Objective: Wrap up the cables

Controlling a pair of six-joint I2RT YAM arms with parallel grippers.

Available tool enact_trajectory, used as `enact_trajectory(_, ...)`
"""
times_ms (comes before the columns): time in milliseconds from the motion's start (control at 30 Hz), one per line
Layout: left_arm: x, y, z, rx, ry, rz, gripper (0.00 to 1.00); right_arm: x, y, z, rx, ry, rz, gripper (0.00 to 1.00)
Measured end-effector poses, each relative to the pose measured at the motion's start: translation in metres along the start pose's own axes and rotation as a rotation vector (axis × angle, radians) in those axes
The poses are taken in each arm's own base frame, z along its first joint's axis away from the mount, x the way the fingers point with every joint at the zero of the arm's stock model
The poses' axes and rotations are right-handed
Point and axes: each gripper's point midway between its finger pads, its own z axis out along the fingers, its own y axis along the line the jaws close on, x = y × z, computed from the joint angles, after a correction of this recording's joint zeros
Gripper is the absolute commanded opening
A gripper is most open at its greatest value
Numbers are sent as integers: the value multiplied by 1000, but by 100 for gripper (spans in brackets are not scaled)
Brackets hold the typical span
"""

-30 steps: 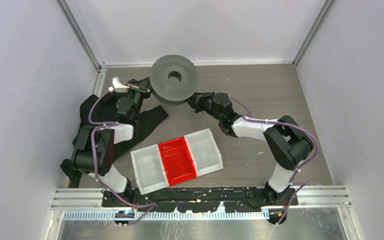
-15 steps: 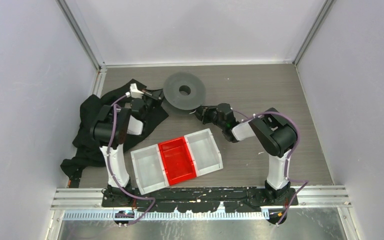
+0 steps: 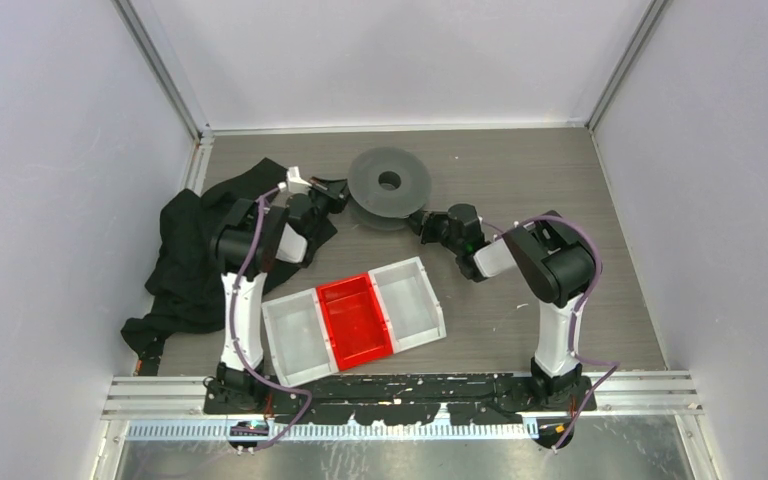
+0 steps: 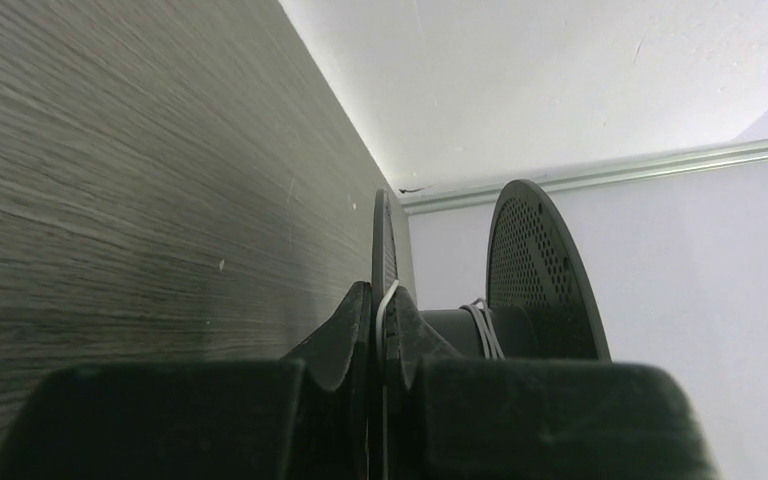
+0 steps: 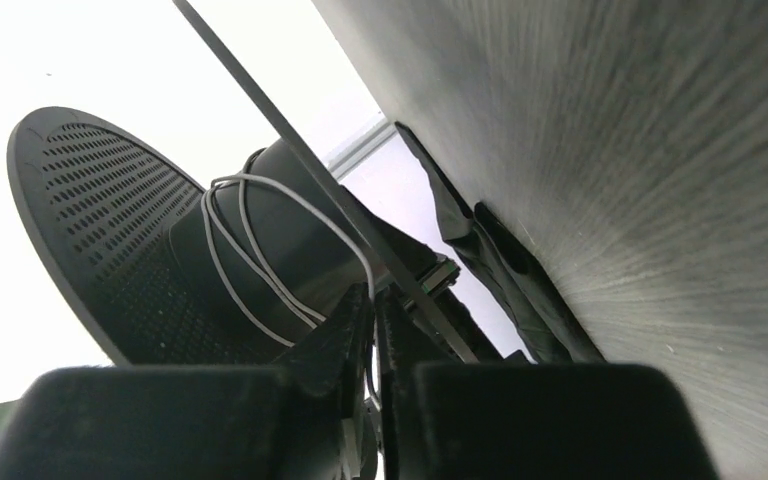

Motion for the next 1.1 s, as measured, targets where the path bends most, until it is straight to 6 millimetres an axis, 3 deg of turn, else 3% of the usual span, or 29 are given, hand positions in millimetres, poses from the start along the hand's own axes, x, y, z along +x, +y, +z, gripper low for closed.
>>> enact_trajectory(33,4,2,3,1,6,-5,1,-3,1,0,-4,-4,1,1)
enact_trajectory(200,25,2,17,16,33,-33,0,-21,15,1,-43,-29,8,1)
enact_trajectory(233,27,3,18,17,34,-39,0,-25,17,1,-48,-35,10,2)
enact_trajectory(300,31,4,18,15,36,-49,1,-32,20,0,-54,-46,13,15)
enact_trajectory(400,32,9,18,5,33,-59,11,-39,21,-1,-35,-67,17,24)
enact_trajectory(600,40,13,15,-9,69,-68,31,-55,11,-8,118,-167,25,30)
enact_trajectory(767,58,19,11,-34,133,-68,40,-52,14,-9,169,-187,-5,33)
enact_trajectory(933,71,30,1,-88,183,-61,41,-54,8,-9,200,-195,-10,33)
enact_trajectory(1100,72,33,-7,-123,197,-45,44,-55,5,-13,211,-205,-9,34)
